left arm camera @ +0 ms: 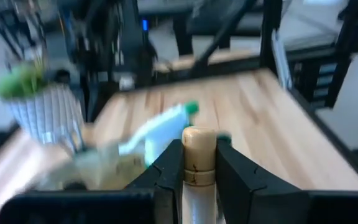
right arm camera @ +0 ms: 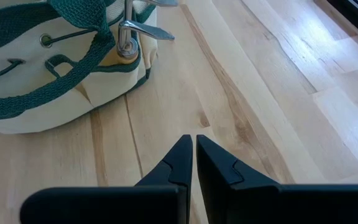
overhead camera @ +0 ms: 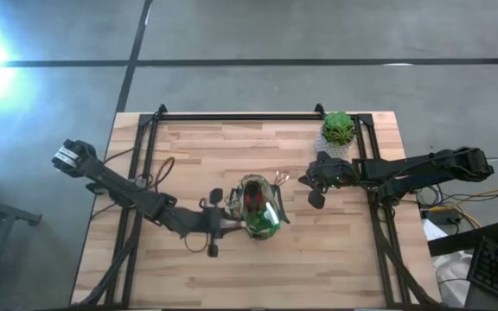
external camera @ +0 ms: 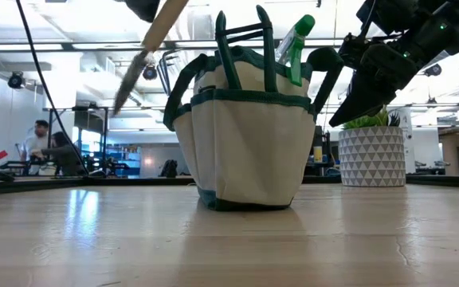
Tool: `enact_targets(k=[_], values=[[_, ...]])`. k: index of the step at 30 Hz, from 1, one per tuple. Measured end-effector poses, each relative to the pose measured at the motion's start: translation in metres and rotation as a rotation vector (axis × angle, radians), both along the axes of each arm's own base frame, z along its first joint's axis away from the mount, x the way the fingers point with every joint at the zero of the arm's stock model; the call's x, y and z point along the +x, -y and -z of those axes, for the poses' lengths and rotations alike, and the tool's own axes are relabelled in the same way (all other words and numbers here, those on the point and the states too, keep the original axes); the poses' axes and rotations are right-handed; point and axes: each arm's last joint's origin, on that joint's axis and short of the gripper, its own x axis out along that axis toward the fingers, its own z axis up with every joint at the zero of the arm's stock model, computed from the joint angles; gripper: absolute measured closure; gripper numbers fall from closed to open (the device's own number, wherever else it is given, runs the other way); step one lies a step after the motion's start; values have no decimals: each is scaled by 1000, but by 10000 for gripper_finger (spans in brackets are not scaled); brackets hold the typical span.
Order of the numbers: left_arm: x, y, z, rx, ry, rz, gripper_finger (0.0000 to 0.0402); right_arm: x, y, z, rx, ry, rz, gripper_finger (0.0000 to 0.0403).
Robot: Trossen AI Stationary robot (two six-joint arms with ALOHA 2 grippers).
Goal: Pick & Place Garden tools in Gardening bag
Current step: Put the light brown trowel into the green gardening bag
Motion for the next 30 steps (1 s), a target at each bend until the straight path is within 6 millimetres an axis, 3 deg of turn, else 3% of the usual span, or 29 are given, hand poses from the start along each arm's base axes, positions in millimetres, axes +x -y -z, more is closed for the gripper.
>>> enact_targets(k=[8,17,24,30], values=[[-5,-2,0,8,264,33,332,0,0,0,-6,-1,-5,385],[-27,-13,7,-36,571,61,332,0,0,0,-6,2,-5,385],[-47,-27,21,-76,702,36,332,0,0,-1,-7,7,-4,385],[-50,-32,25,-77,717,21,332,1,0,-1,-7,18,-4,385]])
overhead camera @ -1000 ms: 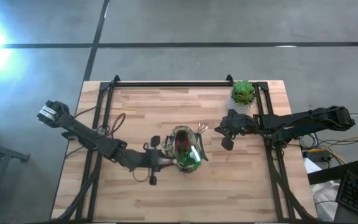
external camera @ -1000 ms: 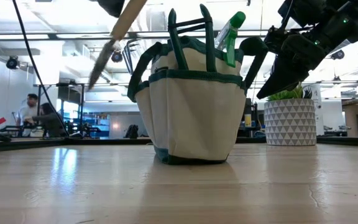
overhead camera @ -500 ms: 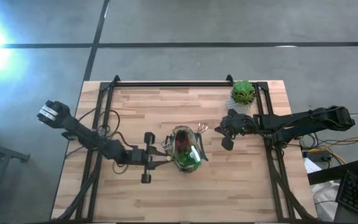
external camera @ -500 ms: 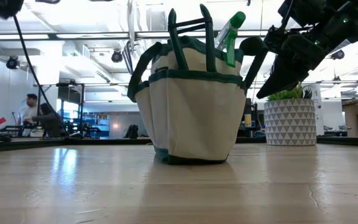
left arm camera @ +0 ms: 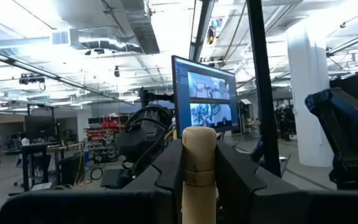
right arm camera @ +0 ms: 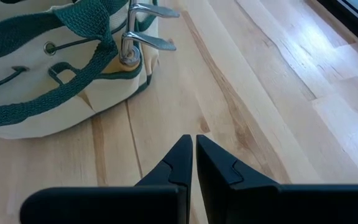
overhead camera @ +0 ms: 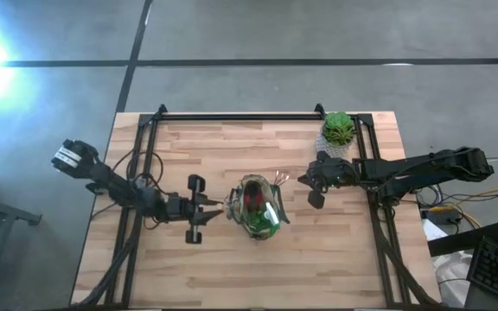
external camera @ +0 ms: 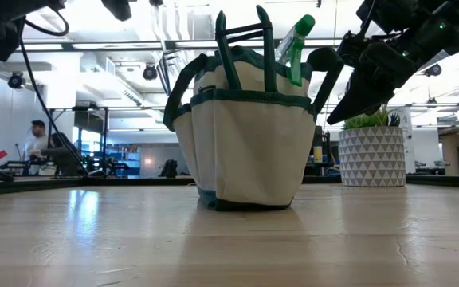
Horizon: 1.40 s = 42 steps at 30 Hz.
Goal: Pick & Place Garden tools in Gardening bag
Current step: Put the light brown trowel into the green gardening bag
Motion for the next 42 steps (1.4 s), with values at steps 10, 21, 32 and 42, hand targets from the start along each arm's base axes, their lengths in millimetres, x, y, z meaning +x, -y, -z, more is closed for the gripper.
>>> enact_targets(k=[10,21,32,42], values=[[11,-3,8,11,-30,-28,332,0,0,0,-6,1,-4,385],[26,-3,15,35,-56,-58,332,0,0,0,-6,1,-4,385],[31,-1,25,92,-80,-71,332,0,0,0,-6,1,-5,385],[36,1,35,110,-118,-70,332,0,0,0,-6,1,-5,385]])
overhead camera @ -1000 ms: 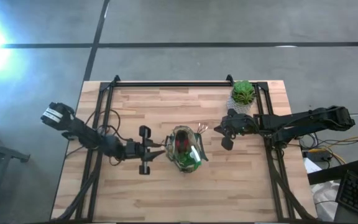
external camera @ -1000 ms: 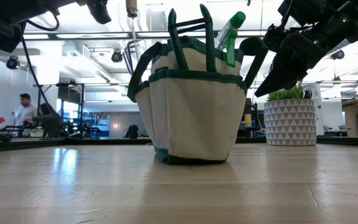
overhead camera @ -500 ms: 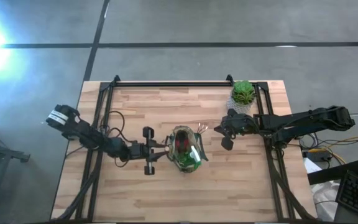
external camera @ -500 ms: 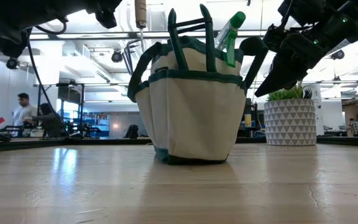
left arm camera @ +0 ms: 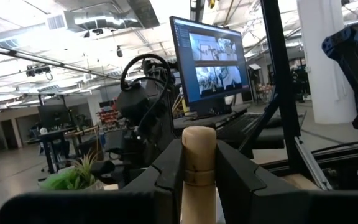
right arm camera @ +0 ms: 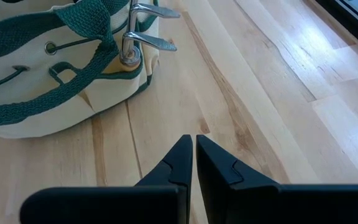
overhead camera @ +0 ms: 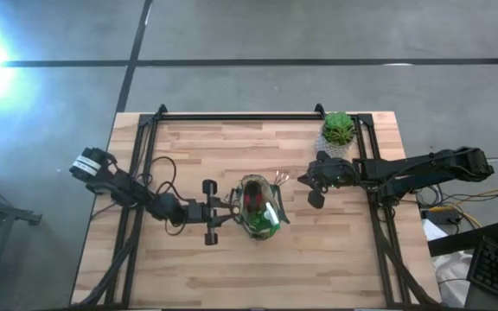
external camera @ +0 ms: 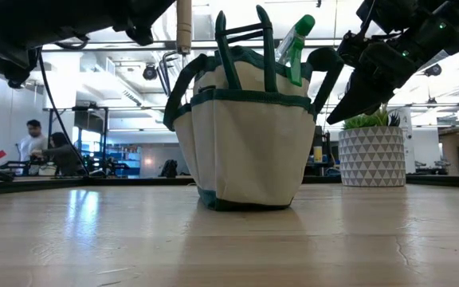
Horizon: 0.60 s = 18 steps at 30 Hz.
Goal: Pick & Place Garden tools in Gardening bag
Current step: Put the light brown trowel into the green gardening bag
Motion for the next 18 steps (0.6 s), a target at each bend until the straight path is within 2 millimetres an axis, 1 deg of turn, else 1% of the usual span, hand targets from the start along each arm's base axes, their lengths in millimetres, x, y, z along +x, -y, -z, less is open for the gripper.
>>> enact_targets(k=[18], values=[[3,1,8,34,-79,11,332,0,0,0,0,0,0,385]])
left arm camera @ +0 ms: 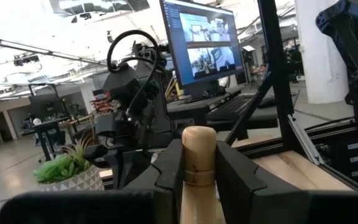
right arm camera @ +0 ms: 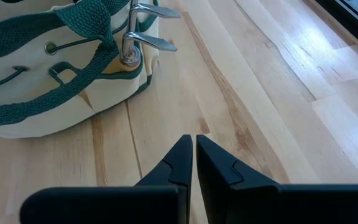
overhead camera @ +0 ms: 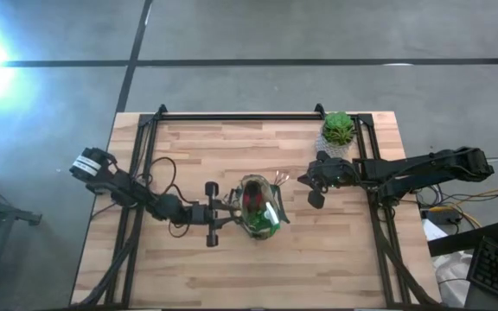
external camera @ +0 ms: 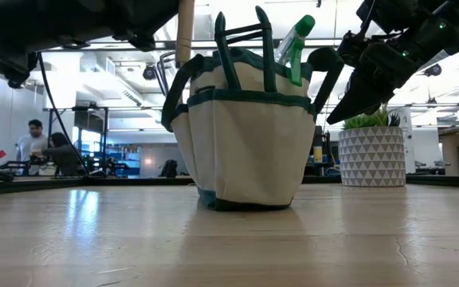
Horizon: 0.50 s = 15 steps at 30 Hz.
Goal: Pick & Place Garden tools in Gardening bag
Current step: Put the light brown trowel into the green gardening bag
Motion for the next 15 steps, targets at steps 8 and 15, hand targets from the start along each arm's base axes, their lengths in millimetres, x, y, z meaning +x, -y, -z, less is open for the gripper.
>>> enact_targets(k=[8,15], values=[[2,-1,4,20,-9,6,332,0,0,0,0,0,0,385],[13,-1,14,19,-43,-5,332,0,0,0,0,0,0,385]])
